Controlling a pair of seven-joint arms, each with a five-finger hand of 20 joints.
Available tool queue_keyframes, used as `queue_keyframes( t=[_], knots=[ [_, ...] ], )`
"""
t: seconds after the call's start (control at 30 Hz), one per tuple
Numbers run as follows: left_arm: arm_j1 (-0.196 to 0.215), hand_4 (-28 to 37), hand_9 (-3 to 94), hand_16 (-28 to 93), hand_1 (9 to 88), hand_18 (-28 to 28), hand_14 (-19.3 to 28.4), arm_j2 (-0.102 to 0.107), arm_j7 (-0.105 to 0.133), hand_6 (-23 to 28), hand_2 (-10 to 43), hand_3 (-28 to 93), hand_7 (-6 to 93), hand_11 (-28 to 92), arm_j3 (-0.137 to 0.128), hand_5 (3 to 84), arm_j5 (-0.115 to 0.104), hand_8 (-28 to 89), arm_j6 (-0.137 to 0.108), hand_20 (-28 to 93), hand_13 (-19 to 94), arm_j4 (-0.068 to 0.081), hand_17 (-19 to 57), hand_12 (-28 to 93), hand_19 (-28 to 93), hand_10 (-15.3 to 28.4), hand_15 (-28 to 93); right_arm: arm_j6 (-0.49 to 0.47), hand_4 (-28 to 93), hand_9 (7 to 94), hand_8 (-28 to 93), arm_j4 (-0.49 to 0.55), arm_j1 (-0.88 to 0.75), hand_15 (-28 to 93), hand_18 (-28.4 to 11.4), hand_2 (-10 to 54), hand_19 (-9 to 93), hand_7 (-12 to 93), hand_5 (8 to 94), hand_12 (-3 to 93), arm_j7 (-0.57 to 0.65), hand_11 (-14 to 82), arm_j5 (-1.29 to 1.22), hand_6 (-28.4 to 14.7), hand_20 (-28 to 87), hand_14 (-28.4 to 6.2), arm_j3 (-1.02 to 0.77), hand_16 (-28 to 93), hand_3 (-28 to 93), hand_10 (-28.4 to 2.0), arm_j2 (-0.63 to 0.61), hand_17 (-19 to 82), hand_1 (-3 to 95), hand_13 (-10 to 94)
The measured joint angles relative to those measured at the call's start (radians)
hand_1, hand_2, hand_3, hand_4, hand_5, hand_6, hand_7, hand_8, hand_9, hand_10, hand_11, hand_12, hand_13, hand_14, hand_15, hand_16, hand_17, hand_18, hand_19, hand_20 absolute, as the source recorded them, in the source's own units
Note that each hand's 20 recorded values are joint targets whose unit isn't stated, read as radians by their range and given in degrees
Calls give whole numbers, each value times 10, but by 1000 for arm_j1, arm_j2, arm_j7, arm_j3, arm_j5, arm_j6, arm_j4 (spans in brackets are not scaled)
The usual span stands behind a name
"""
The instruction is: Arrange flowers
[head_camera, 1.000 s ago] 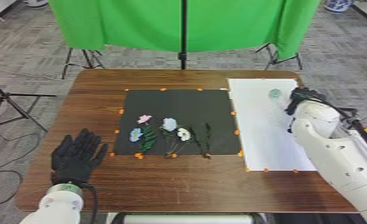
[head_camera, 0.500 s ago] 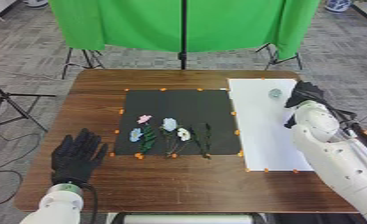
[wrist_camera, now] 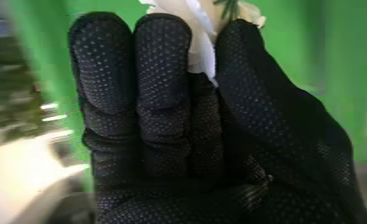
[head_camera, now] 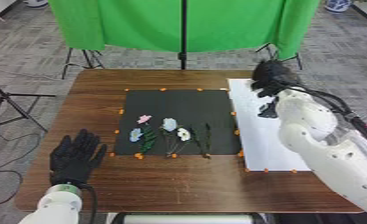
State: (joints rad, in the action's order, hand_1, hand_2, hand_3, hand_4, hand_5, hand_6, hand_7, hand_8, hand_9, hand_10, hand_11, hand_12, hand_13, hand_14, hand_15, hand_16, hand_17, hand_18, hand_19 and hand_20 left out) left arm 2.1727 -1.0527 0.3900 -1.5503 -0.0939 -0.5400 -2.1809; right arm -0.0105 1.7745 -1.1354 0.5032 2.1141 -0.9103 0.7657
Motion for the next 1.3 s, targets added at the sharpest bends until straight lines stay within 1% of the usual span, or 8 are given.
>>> queue_keyframes(
  t=[0.17, 0.33, 0.53, 0.73, 0.83, 0.9, 1.07, 1.3],
  knots=[
    [4, -283, 424, -63, 325, 155, 150, 0, 1, 79, 134, 757, 300, 368, -3, 485, 2, -141, -5, 197, 340, -3, -35, 125, 444, 151, 565, -109, -283, 851, 90, 8, 118, 375, -83, -91, 603, 250, 751, 452, -97, 99, 82, -11, 352, -49, 189, 423, 636, -116, 19, 605, 655, 773],
    [4, -283, 426, -65, 323, 155, 150, 0, -1, 78, 136, 757, 302, 367, -4, 484, 4, -141, -10, 197, 341, -5, -34, 124, 444, 150, 565, -140, -283, 848, 92, 3, 171, 374, -83, -92, 608, 250, 751, 452, -122, 99, 130, -13, 346, -47, 310, 425, 638, -116, 56, 602, 653, 770],
    [6, -283, 426, -66, 323, 155, 150, 0, -2, 78, 137, 757, 301, 367, -7, 484, 4, -142, -9, 197, 342, -5, -34, 123, 444, 150, 565, -167, -283, 846, 93, -4, 172, 370, -85, -89, 611, 248, 752, 450, -144, 98, 129, -15, 340, -49, 335, 424, 640, -119, 97, 599, 647, 768],
    [9, -283, 428, -67, 321, 155, 150, 1, -3, 77, 139, 756, 301, 368, -10, 484, 3, -143, -9, 196, 343, -6, -34, 122, 444, 150, 565, -188, -283, 841, 93, 16, 162, 370, -83, -82, 614, 244, 745, 449, -152, 97, 138, -18, 331, -48, 361, 419, 627, -117, 94, 596, 647, 761],
    [12, -283, 427, -67, 320, 154, 150, 1, -6, 77, 140, 756, 300, 368, -17, 484, -4, -143, -8, 196, 343, -7, -34, 122, 444, 150, 565, -194, -283, 831, 86, 23, 150, 368, -84, -85, 616, 236, 733, 439, -152, 92, 136, -20, 327, -44, 365, 419, 629, -115, 90, 593, 643, 754],
    [14, -283, 427, -67, 320, 154, 150, 1, -10, 77, 141, 756, 300, 368, -21, 484, -10, -142, -7, 196, 343, -7, -34, 122, 444, 150, 565, -194, -283, 816, 78, 24, 143, 358, -87, -90, 624, 233, 723, 420, -152, 85, 139, -21, 318, -42, 370, 424, 633, -115, 88, 584, 638, 745],
    [17, -283, 426, -68, 319, 153, 149, 1, -12, 77, 135, 751, 300, 368, -26, 483, -17, -142, -6, 196, 340, -9, -34, 121, 444, 150, 565, -197, -283, 770, 66, 24, 129, 352, -121, -95, 699, 221, 697, 370, -154, 61, 150, -26, 329, -52, 374, 420, 624, -116, 87, 529, 633, 716],
    [26, -283, 422, -69, 321, 153, 149, 1, -10, 80, 111, 742, 304, 373, -31, 459, -22, -143, -1, 196, 338, -12, -34, 121, 444, 149, 568, -226, -283, 692, 29, 37, 115, 346, -138, -95, 741, 203, 659, 261, -159, 144, 158, -25, 286, -56, 361, 397, 612, -140, 87, 492, 637, 681]
  ],
)
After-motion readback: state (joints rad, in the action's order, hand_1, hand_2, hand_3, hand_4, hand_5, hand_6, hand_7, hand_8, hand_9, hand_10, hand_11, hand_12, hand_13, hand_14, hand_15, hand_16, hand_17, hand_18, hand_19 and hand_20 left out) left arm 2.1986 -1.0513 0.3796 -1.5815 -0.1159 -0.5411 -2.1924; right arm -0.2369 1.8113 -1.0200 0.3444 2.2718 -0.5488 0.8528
